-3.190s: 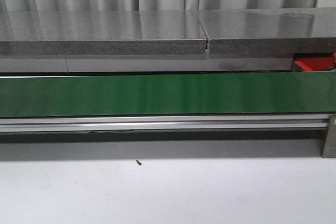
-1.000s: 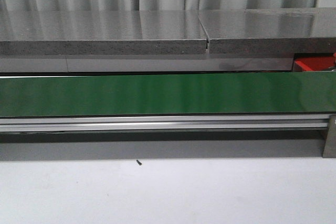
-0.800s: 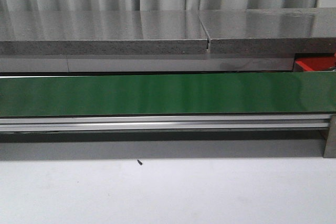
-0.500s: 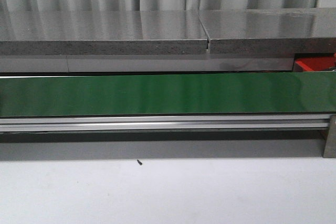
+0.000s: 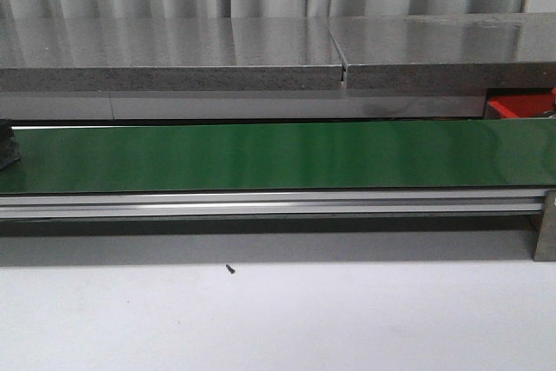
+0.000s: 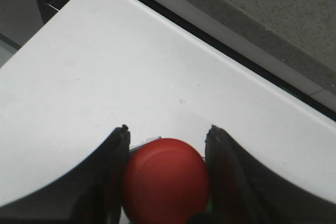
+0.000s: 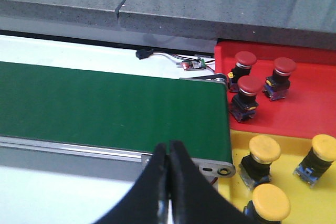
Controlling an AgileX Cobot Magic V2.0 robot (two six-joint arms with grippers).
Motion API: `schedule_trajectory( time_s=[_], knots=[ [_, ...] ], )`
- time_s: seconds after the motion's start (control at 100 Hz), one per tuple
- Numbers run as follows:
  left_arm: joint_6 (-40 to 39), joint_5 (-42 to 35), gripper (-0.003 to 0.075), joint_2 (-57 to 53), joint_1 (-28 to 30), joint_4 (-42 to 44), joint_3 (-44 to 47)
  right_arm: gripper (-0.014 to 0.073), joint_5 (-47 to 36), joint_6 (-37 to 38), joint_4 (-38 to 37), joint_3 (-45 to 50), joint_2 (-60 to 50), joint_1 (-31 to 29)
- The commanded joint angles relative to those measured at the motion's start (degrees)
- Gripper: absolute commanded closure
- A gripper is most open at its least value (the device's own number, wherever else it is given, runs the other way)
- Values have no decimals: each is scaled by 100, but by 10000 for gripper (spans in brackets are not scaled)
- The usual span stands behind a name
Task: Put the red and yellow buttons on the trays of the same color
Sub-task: 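Lower the left gripper onto the red button and grasp it, then set the red button on the green belt and release it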
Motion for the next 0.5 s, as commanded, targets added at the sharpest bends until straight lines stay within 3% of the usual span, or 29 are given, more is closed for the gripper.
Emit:
schedule_trajectory(
  time_s=[0.0, 0.49],
  knots=[
    [20, -310, 545, -456, -125, -131, 173, 708, -455, -32, 70, -152, 35, 7],
    [20, -899, 545, -447, -709, -131, 1367, 708, -455, -32, 70, -152, 35, 7]
  ],
)
